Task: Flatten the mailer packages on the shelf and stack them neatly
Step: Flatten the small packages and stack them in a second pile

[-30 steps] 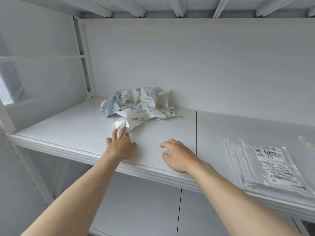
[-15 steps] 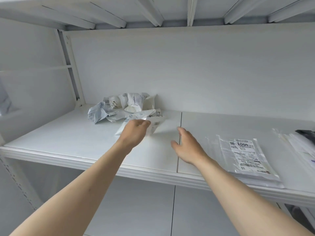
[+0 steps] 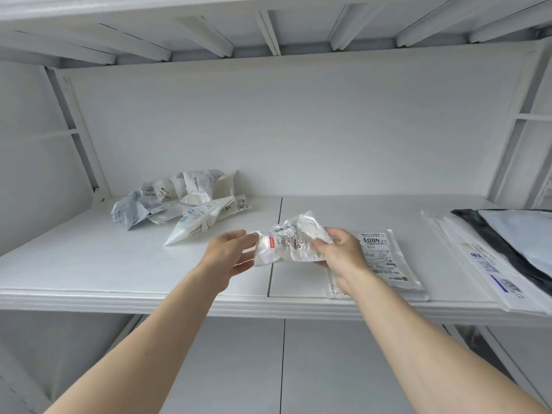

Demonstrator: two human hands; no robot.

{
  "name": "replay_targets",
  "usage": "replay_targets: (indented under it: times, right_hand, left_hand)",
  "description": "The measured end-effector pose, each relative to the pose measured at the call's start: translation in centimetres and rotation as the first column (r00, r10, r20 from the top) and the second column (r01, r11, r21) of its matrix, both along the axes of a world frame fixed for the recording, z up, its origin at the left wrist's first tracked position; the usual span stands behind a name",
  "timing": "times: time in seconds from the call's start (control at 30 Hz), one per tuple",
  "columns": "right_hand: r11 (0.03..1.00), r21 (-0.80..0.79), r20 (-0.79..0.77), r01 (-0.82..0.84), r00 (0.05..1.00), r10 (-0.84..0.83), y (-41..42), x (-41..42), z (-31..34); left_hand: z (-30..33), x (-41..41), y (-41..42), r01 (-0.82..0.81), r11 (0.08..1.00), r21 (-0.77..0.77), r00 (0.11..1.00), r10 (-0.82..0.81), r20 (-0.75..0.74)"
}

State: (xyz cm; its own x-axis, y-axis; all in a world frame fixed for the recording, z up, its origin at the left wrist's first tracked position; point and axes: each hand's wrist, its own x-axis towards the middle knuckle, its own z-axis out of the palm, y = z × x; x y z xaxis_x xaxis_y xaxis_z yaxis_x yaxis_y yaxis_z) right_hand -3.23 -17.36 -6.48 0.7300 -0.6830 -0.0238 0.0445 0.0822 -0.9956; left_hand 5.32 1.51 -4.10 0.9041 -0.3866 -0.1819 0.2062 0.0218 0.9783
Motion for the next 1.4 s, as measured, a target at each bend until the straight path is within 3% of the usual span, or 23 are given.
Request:
replay_targets:
  times: [0.23,0.3,0.37,0.47,0.57,0.7,0.8,0.87,0.97,1.1,1.23,1.4]
  right_hand:
    - [0.954,-0.270,-0.076,-0.127,0.991,0.110,-0.6,-0.2,0.0]
    - [0.858,-0.505,-0.137,-0.099,0.990,0.033,-0.5,-0.1,0.2]
    - [0.776,-0.631,-0.116,0.003,0.988,-0.098,-0.4,0.5,0.6]
    - [0.792,-0.610,-0.144,0.008,0.982,-0.120,0.4,1.8,0.9]
    - [0.706,-0.684,-0.337,-0.183,0.938,-0.083,2.0,3.2,-0.3]
    - [0.632,-0.696,-0.459,-0.340,0.888,-0.028,3.3,3.8,-1.8]
    - [0.618,-0.662,-0.499,-0.424,0.864,0.059,3.9,4.3,-2.4]
    - [0.616,-0.640,-0.516,-0.459,0.851,0.098,4.2,4.5,-2.5]
    - [0.649,-0.651,-0.465,-0.394,0.883,0.069,4.0,4.8,-2.0]
    - [0.587,-0.713,-0.466,-0.384,0.885,0.014,4.2,5.2,-1.0]
    - [0.404,-0.726,-0.629,-0.556,0.774,-0.065,5.2,5.0,-1.9]
    - [0.318,-0.741,-0.641,-0.591,0.764,-0.072,4.4,5.0,-3.9]
  left_hand:
    - [-1.0,1.1,1.3,-0.040,0.988,0.152,0.997,0.030,0.070]
    - [-1.2,0.9,2.0,0.015,0.956,0.293,0.992,-0.051,0.115]
    - [-1.6,0.9,2.6,0.123,0.902,0.414,0.983,-0.169,0.075]
    - [-2.1,0.8,3.3,0.265,0.779,0.568,0.948,-0.317,-0.008]
    - [-2.2,1.0,3.5,0.228,0.682,0.695,0.936,-0.350,0.036]
    - [-2.6,1.5,2.9,0.046,0.717,0.696,0.908,-0.321,0.270]
    - [-3.5,1.3,1.8,-0.094,0.710,0.697,0.717,-0.438,0.543]
    - [-4.4,0.7,0.6,-0.047,0.676,0.735,0.602,-0.568,0.561]
    - [-6.2,-0.1,-1.0,-0.059,0.514,0.856,0.498,-0.728,0.472]
    - [-7.2,-0.8,-2.6,-0.305,0.338,0.890,0.543,-0.706,0.454]
    - [-6.4,-0.9,-3.8,-0.275,0.235,0.932,0.608,-0.708,0.358]
    - [-6.5,0.5,-3.8,-0.264,0.228,0.937,0.625,-0.699,0.347]
